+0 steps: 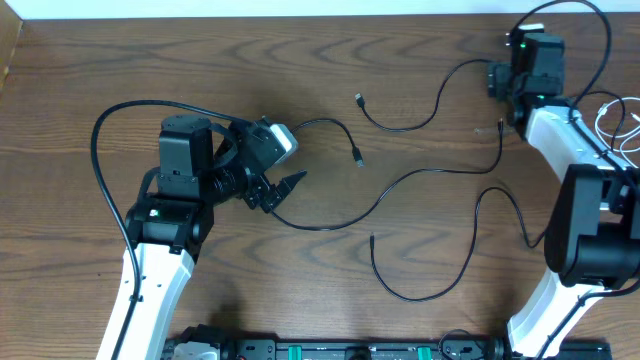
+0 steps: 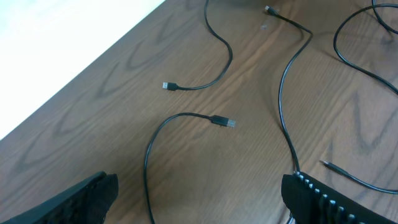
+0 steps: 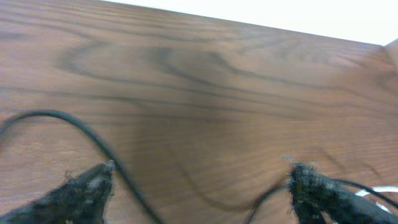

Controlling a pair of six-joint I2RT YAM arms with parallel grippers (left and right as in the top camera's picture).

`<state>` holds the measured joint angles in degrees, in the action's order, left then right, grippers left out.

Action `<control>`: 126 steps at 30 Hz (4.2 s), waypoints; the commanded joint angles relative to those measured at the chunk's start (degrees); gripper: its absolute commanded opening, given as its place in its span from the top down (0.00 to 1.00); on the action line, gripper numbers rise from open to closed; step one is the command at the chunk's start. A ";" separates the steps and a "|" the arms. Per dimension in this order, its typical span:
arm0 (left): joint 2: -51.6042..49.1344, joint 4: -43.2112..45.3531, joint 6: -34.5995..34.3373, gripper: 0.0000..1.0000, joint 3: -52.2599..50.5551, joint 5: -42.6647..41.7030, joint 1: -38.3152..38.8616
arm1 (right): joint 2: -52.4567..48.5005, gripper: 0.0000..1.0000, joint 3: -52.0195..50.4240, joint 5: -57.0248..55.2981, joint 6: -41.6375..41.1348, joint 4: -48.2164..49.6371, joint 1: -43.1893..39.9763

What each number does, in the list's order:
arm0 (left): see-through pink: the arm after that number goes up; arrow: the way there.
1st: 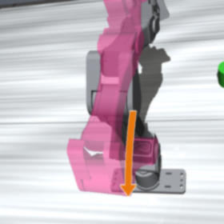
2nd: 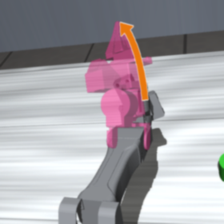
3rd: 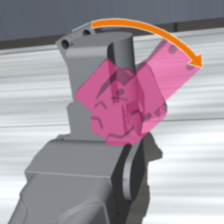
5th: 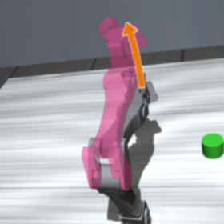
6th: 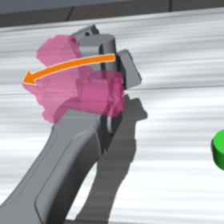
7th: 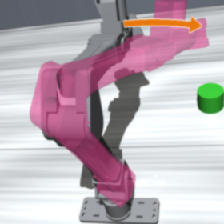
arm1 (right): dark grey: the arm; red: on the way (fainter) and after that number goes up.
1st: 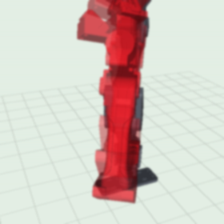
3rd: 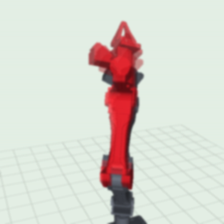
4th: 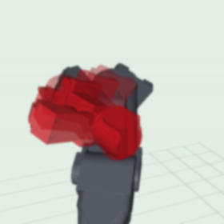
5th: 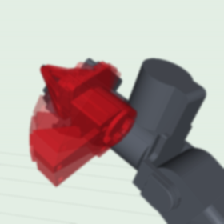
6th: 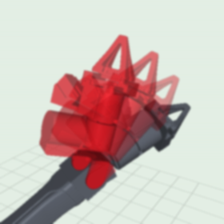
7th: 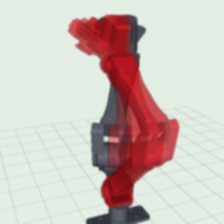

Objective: Untangle cables

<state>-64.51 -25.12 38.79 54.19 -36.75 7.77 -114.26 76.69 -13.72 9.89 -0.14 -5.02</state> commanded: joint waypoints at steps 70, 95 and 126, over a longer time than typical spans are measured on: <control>-0.22 -0.15 -0.33 0.11 0.72 -0.20 0.04 | -7.96 0.80 -0.04 26.75 -3.85 -9.73 -6.25; -0.24 -1.33 -0.31 0.11 0.68 -0.17 0.04 | 23.02 0.99 -0.02 6.69 -6.34 -15.78 -7.43; -0.22 -2.89 -0.31 0.11 0.68 -0.17 0.04 | 19.41 0.01 -0.02 17.29 -13.86 -29.83 -36.57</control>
<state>-64.51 -27.42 38.79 54.19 -36.75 7.77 -93.25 76.42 -6.63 -5.43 -28.95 -41.98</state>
